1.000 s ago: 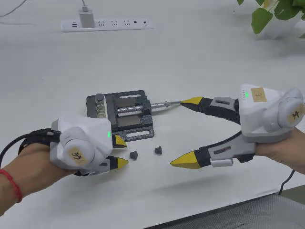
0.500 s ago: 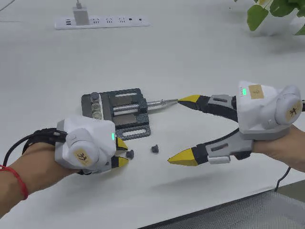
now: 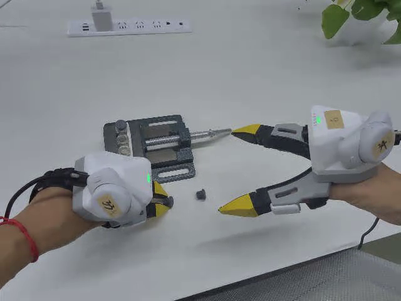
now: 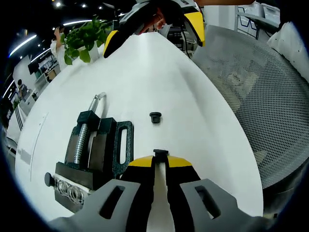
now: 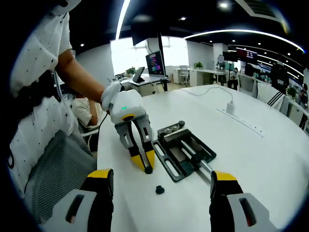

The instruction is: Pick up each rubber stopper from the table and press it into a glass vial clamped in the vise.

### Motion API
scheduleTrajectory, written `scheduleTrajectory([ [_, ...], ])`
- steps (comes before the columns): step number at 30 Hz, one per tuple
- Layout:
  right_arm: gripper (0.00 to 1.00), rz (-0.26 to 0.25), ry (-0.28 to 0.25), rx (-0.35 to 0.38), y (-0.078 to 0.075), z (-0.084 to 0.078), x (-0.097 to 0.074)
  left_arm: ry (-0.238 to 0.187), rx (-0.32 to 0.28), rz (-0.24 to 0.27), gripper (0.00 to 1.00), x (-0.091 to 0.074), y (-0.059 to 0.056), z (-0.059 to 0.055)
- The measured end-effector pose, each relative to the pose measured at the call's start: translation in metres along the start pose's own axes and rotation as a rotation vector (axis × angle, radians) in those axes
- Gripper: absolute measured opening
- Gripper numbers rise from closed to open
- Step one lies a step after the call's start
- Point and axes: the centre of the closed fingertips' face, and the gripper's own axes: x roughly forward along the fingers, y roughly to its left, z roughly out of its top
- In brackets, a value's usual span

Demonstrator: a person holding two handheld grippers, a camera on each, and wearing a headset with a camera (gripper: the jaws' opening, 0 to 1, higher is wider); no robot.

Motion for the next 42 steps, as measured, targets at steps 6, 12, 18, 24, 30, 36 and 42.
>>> scheduleTrajectory([
  [6,0.81,0.0,-0.002,0.002,0.001,0.001,0.001,-0.001,-0.01,0.003,0.04,-0.001,0.0,-0.001],
  [12,0.81,0.001,-0.002,0.002,0.0,0.001,0.002,-0.005,-0.029,0.016,0.04,-0.001,0.0,-0.002],
  [18,0.81,0.004,-0.009,-0.001,0.002,0.005,0.003,-0.027,-0.094,0.038,0.04,-0.008,0.002,0.001],
  [24,0.79,0.008,-0.016,-0.006,0.004,0.014,0.004,-0.108,-0.206,0.077,0.04,-0.024,0.007,0.016],
  [30,0.73,0.007,-0.048,-0.014,0.005,0.036,0.002,-0.213,-0.323,0.124,0.04,-0.053,0.012,0.039],
  [36,0.66,0.019,-0.108,-0.021,0.009,0.072,-0.001,-0.319,-0.4,0.162,0.04,-0.087,0.013,0.064],
  [42,0.52,0.085,-0.105,-0.027,0.026,0.099,0.001,-0.382,-0.437,0.171,0.03,-0.11,0.011,0.081],
])
